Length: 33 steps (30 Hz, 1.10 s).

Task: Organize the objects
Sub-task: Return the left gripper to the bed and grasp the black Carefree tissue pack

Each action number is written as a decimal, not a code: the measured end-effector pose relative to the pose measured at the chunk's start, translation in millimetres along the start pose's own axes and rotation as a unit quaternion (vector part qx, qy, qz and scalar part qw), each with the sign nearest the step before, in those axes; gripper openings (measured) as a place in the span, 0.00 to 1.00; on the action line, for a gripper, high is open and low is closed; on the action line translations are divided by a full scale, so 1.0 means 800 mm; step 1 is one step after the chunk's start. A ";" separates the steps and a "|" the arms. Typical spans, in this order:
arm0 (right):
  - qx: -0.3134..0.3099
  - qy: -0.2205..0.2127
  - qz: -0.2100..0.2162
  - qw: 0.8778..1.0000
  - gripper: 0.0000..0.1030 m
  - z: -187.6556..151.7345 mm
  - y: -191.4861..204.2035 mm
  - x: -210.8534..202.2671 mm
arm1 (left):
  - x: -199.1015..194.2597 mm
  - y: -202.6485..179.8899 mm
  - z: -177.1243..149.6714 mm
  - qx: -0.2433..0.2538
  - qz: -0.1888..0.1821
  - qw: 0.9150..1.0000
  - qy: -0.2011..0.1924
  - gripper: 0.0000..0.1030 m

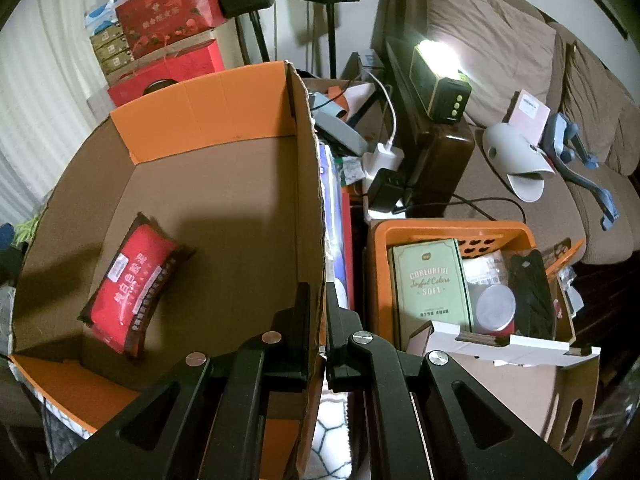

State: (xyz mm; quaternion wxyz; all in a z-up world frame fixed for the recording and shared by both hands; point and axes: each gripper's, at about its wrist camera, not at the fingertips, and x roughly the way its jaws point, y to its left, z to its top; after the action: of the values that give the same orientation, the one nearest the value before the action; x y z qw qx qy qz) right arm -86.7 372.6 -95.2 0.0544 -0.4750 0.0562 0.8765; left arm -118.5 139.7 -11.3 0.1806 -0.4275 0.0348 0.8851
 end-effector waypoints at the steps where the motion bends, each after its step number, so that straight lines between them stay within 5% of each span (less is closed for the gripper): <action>1: 0.000 0.000 0.000 1.000 0.04 0.000 0.000 0.000 | -0.005 0.007 0.000 -0.004 0.003 1.000 -0.004 0.85; 18: 0.000 0.000 -0.001 1.000 0.04 0.000 0.000 0.000 | -0.053 0.126 -0.021 -0.043 0.088 0.995 -0.023 0.88; 33: 0.000 0.001 -0.002 1.000 0.05 -0.001 0.000 0.000 | -0.034 0.222 -0.061 -0.099 0.126 0.987 0.028 0.89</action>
State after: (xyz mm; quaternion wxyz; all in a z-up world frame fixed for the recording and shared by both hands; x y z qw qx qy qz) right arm -86.0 372.3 -96.2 0.0559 -0.4758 0.0559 0.8760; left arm -128.4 -44.4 -37.6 0.0233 -0.4604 0.0059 0.8874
